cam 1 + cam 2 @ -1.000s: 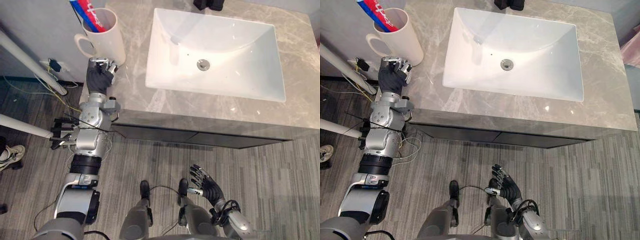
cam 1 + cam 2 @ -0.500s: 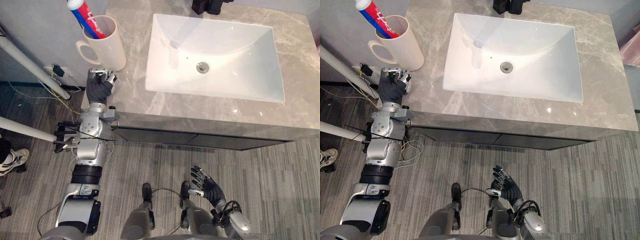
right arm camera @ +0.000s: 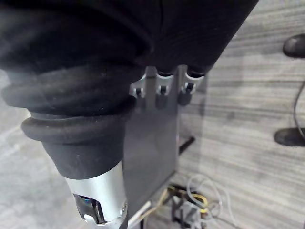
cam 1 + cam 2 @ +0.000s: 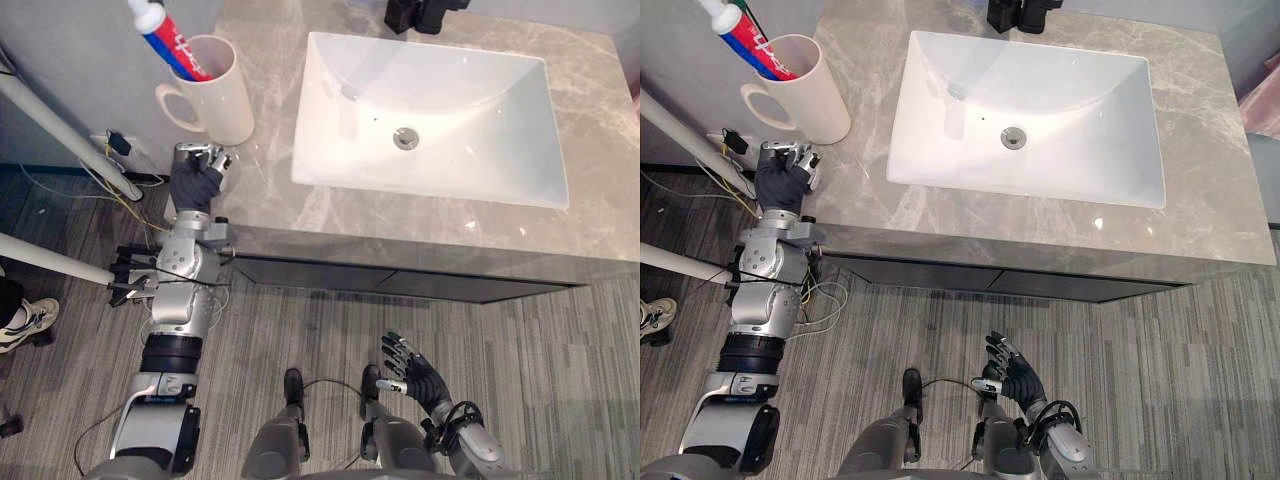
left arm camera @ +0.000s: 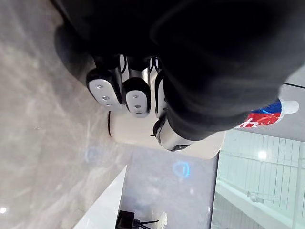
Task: Organize washtable
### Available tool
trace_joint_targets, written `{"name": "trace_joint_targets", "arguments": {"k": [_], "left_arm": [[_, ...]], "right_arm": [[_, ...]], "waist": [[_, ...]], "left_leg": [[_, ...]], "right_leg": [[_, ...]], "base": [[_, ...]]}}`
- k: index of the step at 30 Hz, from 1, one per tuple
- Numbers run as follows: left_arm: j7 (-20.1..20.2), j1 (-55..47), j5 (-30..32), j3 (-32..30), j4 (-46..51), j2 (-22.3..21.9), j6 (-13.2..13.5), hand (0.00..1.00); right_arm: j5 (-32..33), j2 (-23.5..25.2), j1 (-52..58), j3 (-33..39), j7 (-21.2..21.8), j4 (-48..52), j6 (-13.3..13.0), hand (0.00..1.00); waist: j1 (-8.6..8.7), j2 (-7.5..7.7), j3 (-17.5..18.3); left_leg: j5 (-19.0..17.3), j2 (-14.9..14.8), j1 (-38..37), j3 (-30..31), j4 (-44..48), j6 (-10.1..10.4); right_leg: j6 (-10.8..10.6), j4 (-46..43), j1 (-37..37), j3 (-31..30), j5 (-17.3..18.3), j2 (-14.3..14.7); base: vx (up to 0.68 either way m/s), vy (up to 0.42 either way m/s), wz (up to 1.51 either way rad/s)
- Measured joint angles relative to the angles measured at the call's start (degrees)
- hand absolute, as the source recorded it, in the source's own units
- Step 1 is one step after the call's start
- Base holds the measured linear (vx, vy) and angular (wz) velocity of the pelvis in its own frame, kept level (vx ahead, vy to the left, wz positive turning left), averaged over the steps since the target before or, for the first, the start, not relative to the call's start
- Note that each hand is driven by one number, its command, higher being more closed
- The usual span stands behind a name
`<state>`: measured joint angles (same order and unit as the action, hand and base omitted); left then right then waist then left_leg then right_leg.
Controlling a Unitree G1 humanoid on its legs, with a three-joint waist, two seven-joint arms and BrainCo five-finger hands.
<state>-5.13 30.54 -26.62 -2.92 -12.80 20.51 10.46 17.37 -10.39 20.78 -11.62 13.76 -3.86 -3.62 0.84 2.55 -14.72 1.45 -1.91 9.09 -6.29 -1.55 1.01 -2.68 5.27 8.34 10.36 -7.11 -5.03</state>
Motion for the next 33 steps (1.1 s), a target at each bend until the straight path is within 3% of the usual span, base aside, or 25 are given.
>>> {"name": "trace_joint_targets", "arguments": {"k": [23, 33], "left_arm": [[-1.3, 7.4, -1.5, 1.3, -6.4, 3.3, -1.4, 1.0], [-1.5, 13.6, -1.8, 2.7, -9.1, 5.5, -1.5, 1.0]], "right_arm": [[0.0, 0.0, 0.1, 0.0, -0.1, 0.0, 0.0, 0.0], [0.0, -0.1, 0.5, 0.0, -0.1, 0.0, 0.0, 0.0]], "waist": [[0.5, 0.37, -0.2], [0.53, 1.42, -2.8]], "left_leg": [[0.0, 0.0, 0.5, -0.5, 0.1, 0.0], [0.0, 0.0, 0.9, -0.7, 0.4, 0.0]], "right_leg": [[0.0, -0.7, 1.1, -0.7, 0.0, 0.0], [0.1, -2.0, 2.1, -1.1, 0.1, -0.2]], "base": [[0.0, 0.0, -0.01], [0.0, 0.006, -0.02]]}}
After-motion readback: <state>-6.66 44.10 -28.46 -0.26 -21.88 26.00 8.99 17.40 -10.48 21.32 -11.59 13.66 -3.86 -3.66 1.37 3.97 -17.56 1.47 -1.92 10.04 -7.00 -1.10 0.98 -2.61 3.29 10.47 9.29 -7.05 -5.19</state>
